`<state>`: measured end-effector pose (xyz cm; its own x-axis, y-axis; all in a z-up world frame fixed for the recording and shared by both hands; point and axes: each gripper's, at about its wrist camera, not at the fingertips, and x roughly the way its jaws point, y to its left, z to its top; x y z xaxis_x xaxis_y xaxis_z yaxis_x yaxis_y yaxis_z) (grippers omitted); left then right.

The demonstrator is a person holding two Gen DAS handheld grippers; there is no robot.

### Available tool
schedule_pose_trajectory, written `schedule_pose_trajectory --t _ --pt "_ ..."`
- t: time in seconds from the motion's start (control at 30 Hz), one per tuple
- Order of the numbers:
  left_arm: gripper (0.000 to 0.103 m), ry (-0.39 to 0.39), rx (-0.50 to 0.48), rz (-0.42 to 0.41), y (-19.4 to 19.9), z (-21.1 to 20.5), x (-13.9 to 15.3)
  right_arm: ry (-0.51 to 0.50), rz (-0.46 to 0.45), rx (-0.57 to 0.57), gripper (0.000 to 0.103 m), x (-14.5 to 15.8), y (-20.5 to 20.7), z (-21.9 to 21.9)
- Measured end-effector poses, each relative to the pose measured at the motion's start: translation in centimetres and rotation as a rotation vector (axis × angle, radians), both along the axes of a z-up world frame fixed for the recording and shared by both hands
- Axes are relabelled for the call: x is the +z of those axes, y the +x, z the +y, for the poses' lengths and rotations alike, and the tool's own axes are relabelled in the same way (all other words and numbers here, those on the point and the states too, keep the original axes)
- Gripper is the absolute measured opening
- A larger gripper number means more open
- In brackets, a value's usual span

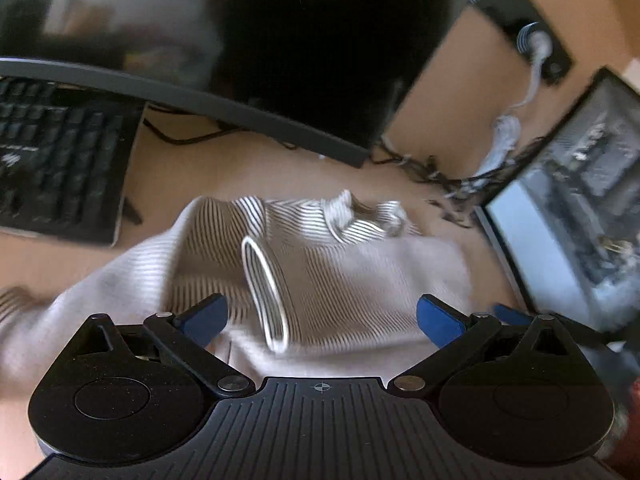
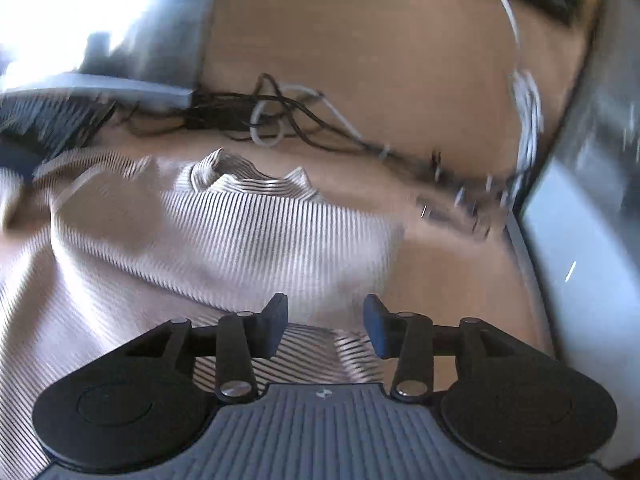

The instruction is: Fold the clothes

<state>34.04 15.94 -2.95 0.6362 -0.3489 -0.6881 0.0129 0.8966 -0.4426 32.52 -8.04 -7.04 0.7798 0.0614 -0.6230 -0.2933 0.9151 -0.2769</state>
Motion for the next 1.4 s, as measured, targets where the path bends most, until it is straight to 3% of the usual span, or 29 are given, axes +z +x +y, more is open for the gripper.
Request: schedule_pose_trajectory --t 0.17,0.27,0.37,0.4,0.43,0.5,0.57,0.73,0.87,1.0,1.1,1.23,1.3,1.4 --pt "0.093 0.07 -0.004 0.078 4.1 -1.3 -2.4 -0.153 -0.021 0.121 0.045 -0.5 -0.7 0.3" --pt "0.086 0.118 0.005 0.081 4.5 -1.7 -2.9 -0.22 -0.036 0.178 0.049 -1.6 -0.9 0.7" --pt "0.051 0.166 0.013 0.084 4.9 -2.1 -3.4 -0.321 -0.103 0.192 0.049 -2.7 -0.5 1.3" --pt "0.028 0.182 0.012 0.08 4.9 -2.1 -3.2 -0.342 -0.125 0.194 0.048 -3.0 -0.3 1.5" --pt "0.021 0.196 0.011 0.076 5.0 -2.2 -3.1 -0.349 -0.141 0.199 0.044 -3.1 0.0 1.5" --pt "0.015 0.197 0.0 0.054 4.9 -2.3 -2.4 -0.355 -0.167 0.215 0.016 -3.2 0.5 1.6" --pt "0.014 0.231 -0.027 -0.007 5.1 -3.3 -0.9 -0.379 -0.205 0.228 0.009 -3.2 0.5 1.7" --pt "0.014 0.333 -0.089 -0.211 5.9 -5.6 2.4 -0.45 -0.306 0.175 0.008 -2.2 -0.3 1.0" --pt "0.014 0.393 -0.112 -0.147 7.5 -5.9 -0.5 -0.503 -0.235 0.24 0.008 -4.2 -0.4 1.2" --pt "0.016 0.436 -0.086 -0.049 7.8 -4.7 -3.8 -0.406 -0.156 0.254 0.013 -4.1 -0.5 0.9" --pt "0.016 0.421 -0.071 -0.042 7.2 -3.7 -3.6 -0.183 -0.097 0.193 0.025 -0.5 0.0 -0.6" --pt "0.026 0.4 -0.052 -0.028 6.9 -2.8 -3.3 0.252 -0.008 0.044 0.03 2.9 3.6 -3.4" --pt "0.028 0.37 -0.033 -0.016 6.8 -2.4 -3.3 0.393 0.048 -0.025 0.031 2.1 6.5 -4.2" --pt "0.027 0.314 -0.014 -0.025 5.6 -1.6 -2.2 0.45 0.194 -0.117 0.031 -1.4 10.5 -4.2"
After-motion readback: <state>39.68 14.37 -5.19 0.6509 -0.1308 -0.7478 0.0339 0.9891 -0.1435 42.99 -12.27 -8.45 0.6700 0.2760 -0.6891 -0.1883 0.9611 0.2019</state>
